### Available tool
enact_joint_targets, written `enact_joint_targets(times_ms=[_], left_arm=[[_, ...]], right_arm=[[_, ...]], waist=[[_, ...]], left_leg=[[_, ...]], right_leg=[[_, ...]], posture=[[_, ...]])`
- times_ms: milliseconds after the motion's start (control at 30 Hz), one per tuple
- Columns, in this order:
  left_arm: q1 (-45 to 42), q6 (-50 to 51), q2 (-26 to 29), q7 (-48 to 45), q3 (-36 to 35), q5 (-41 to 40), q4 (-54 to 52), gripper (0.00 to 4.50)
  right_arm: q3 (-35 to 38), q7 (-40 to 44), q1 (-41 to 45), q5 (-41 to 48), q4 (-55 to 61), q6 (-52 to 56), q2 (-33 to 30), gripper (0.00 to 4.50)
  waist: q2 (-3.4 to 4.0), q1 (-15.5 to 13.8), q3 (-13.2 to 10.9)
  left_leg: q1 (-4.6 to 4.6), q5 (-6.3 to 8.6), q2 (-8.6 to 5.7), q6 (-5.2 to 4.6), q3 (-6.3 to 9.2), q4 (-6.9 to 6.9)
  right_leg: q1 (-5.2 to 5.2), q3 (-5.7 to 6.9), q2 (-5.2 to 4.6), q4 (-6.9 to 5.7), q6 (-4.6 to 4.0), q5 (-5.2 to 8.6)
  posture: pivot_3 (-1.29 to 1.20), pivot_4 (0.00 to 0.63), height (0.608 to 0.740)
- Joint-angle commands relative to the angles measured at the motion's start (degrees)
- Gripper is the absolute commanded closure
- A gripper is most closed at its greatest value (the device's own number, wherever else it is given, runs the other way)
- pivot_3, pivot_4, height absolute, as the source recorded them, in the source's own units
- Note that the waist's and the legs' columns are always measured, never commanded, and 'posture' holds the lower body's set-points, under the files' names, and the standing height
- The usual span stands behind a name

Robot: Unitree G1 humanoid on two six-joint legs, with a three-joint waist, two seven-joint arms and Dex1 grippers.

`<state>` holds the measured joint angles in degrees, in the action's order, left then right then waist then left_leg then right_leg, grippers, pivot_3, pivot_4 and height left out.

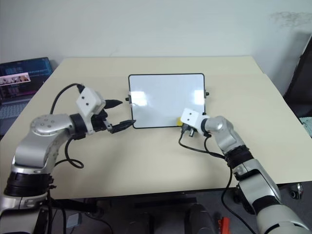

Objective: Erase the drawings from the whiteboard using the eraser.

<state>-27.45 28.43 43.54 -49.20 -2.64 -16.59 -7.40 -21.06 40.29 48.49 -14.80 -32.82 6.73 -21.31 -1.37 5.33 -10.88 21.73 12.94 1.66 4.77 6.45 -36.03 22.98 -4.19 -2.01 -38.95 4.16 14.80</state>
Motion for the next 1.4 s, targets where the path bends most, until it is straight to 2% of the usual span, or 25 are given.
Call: enact_joint_targets(times_ms=[33,300,400,533,667,833,1000,1200,1400], left_arm=[[-0.9,-0.5,0.7,0.1,-1.1,-0.2,-1.7,0.00],[-0.8,-0.4,0.8,0.1,-1.0,-0.1,-1.8,0.00],[-0.8,-0.4,0.8,0.1,-1.0,-0.2,-1.8,0.00],[-0.7,-0.3,0.8,0.0,-1.0,-0.2,-2.0,0.00],[-0.9,-0.3,0.9,-0.3,-0.9,-0.2,-1.7,0.00],[-1.3,-0.3,0.8,-0.4,-0.7,-0.1,-1.5,0.00],[-1.3,-0.3,0.8,-0.5,-0.6,-0.2,-1.6,0.00],[-1.4,-0.4,0.7,-0.4,-0.6,-0.1,-1.5,0.00],[-1.3,-0.5,0.7,-0.3,-0.6,0.0,-1.5,0.00]], right_arm=[[2.1,-4.1,2.7,-1.5,-2.2,0.7,-0.3,3.52],[4.5,-16.7,9.2,-2.5,-11.1,-0.6,-0.4,3.52],[4.5,-18.1,9.7,-2.9,-12.5,-1.6,-0.4,3.52],[3.5,-16.0,7.9,-3.3,-11.5,-1.8,-0.4,3.52],[0.6,-7.8,2.7,-3.2,-6.4,-0.1,-1.0,3.52],[-0.6,-2.7,-2.2,-3.2,-0.5,2.2,-1.7,3.52],[-0.6,-0.9,-4.3,-3.5,3.2,4.0,-2.0,3.52],[1.8,-5.9,-0.6,-3.3,0.2,3.7,-1.3,3.52],[4.7,-16.0,5.9,-3.4,-8.2,1.2,-1.5,3.52]], waist=[[0.00,0.0,0.0],[0.00,-0.2,0.0],[0.00,-0.2,0.0],[0.00,-0.2,0.0],[-0.03,-0.2,0.0],[-0.04,0.0,0.0],[-0.06,0.1,0.0],[-0.06,0.1,0.0],[-0.06,0.0,0.0]], left_leg=[[0.00,0.00,0.00,0.00,0.00,0.00],[0.05,0.00,0.00,0.00,0.00,0.01],[0.07,0.00,0.00,0.00,0.00,0.02],[0.07,0.00,0.00,0.00,0.00,0.02],[0.07,0.00,0.00,0.00,0.00,0.06],[0.05,0.00,0.02,0.00,-0.01,0.09],[0.04,0.00,0.02,0.00,-0.02,0.06],[0.04,0.00,0.02,0.00,-0.02,0.05],[0.06,-0.21,0.02,-0.03,-0.04,0.04]], right_leg=[[0.00,0.00,0.00,0.00,0.00,0.00],[0.05,0.00,0.00,0.01,-0.01,0.00],[0.06,0.00,0.00,0.03,-0.01,0.00],[0.06,-0.01,0.00,0.04,-0.01,0.00],[0.06,0.00,0.00,0.07,-0.01,0.00],[0.06,-0.01,0.01,0.08,-0.01,0.01],[0.06,-0.02,0.02,0.07,0.00,0.01],[0.06,-0.02,0.02,0.08,-0.01,0.01],[0.10,-0.04,0.02,0.09,-0.29,0.17]], posture=[[0.00,0.150,0.740],[0.00,0.150,0.740],[0.00,0.150,0.740],[0.00,0.150,0.740],[0.00,0.150,0.740],[0.00,0.150,0.740],[0.00,0.150,0.740],[0.00,0.150,0.740],[0.00,0.150,0.740]])
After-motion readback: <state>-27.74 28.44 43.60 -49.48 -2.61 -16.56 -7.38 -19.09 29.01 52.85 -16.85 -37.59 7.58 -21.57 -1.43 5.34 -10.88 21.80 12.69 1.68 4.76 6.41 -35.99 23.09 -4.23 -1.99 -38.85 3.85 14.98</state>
